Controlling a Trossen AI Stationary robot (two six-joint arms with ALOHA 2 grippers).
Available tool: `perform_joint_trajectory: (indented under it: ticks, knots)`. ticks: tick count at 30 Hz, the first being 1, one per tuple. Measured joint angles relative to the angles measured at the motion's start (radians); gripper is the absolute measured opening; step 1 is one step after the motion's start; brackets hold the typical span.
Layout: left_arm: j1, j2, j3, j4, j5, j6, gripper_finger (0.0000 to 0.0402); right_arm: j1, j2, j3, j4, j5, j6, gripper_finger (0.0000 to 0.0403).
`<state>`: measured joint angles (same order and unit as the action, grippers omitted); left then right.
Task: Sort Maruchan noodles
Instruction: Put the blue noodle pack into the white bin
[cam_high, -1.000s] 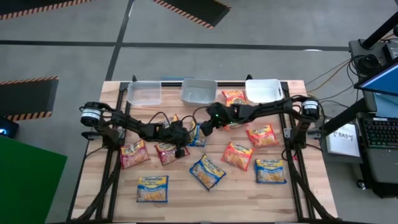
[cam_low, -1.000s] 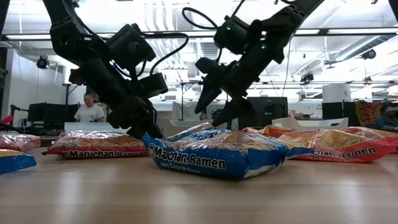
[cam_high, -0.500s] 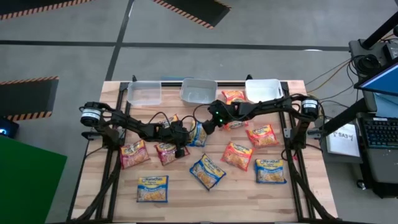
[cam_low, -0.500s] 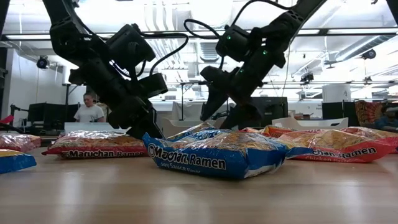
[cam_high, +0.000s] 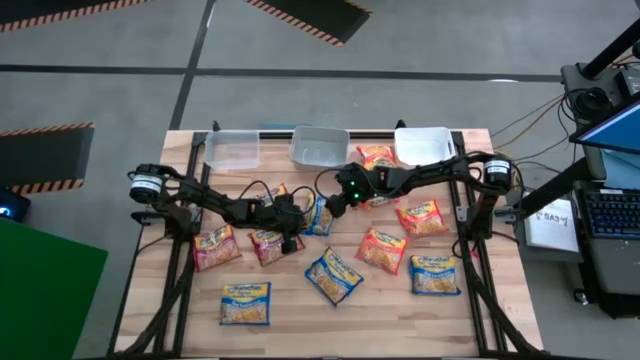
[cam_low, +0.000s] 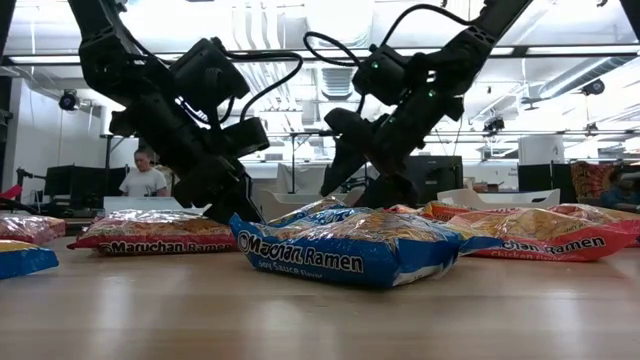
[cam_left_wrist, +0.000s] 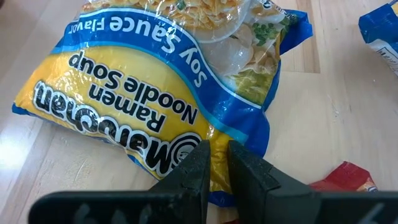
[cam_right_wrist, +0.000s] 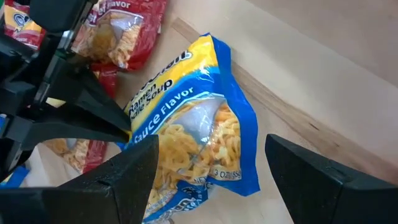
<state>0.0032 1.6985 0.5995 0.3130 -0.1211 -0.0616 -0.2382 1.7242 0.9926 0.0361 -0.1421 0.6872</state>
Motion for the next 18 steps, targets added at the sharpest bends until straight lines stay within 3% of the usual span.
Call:
perform_joint_trajectory:
  ticks: [5, 11, 18]
  knots:
    - [0.0, 0.0, 0.0, 0.001, -0.001, 0.0, 0.0038, 0.002, 0.034, 0.0, 0.058, -0.018, 0.006, 0.0283]
    - [0.0, 0.0, 0.0, 0.004, -0.002, 0.0, 0.0038, 0.002, 0.114, -0.001, 0.262, -0.17, 0.073, 0.0276]
    - [0.0, 0.0, 0.0, 0.005, -0.003, 0.0, 0.0038, 0.002, 0.139, -0.001, 0.314, -0.204, 0.09, 0.0208]
